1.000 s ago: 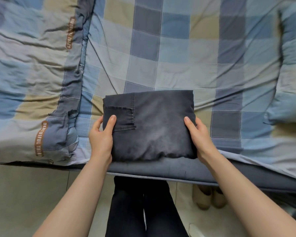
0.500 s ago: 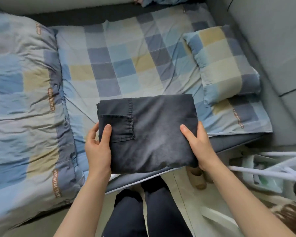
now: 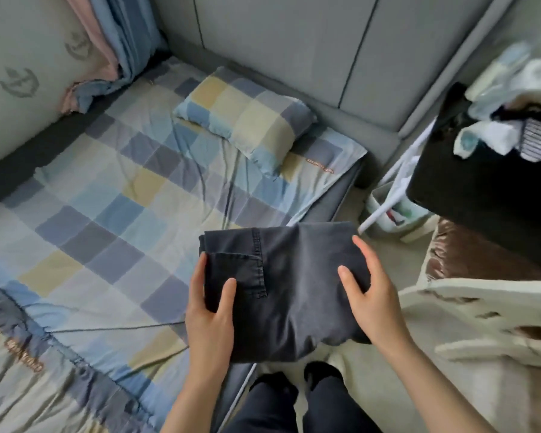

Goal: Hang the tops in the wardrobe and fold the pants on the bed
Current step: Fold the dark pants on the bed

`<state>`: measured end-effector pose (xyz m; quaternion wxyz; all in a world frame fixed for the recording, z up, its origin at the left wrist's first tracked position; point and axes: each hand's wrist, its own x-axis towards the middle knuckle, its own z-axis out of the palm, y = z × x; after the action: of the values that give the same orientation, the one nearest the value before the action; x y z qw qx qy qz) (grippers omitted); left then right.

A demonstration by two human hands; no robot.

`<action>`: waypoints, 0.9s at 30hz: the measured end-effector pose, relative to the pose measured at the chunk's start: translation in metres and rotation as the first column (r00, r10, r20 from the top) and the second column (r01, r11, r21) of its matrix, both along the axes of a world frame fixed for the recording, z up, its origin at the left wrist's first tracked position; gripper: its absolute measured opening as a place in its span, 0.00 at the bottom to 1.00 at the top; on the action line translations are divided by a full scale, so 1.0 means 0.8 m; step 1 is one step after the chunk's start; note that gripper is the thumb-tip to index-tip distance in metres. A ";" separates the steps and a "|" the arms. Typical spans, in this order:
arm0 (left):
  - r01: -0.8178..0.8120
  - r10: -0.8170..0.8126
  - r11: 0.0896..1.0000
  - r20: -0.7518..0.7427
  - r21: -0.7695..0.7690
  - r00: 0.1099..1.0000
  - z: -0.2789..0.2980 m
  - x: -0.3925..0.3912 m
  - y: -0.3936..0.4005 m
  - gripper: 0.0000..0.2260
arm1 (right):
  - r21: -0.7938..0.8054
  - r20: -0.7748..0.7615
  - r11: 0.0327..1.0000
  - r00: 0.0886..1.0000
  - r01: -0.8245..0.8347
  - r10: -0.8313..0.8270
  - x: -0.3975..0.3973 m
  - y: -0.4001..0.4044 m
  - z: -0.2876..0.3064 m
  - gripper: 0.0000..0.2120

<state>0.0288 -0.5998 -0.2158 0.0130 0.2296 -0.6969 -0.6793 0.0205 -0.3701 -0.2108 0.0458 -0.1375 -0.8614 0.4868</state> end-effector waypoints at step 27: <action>0.891 -0.891 0.453 -0.023 0.017 0.454 0.006 0.244 0.626 0.13 | -0.089 0.071 0.343 0.349 0.935 -0.934 0.541 0.444 0.060 0.20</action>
<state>0.2240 -0.0992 -0.2108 -0.3434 -0.1721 -0.7048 -0.5965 0.4536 -0.0147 -0.1630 0.3040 -0.6085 -0.6000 0.4211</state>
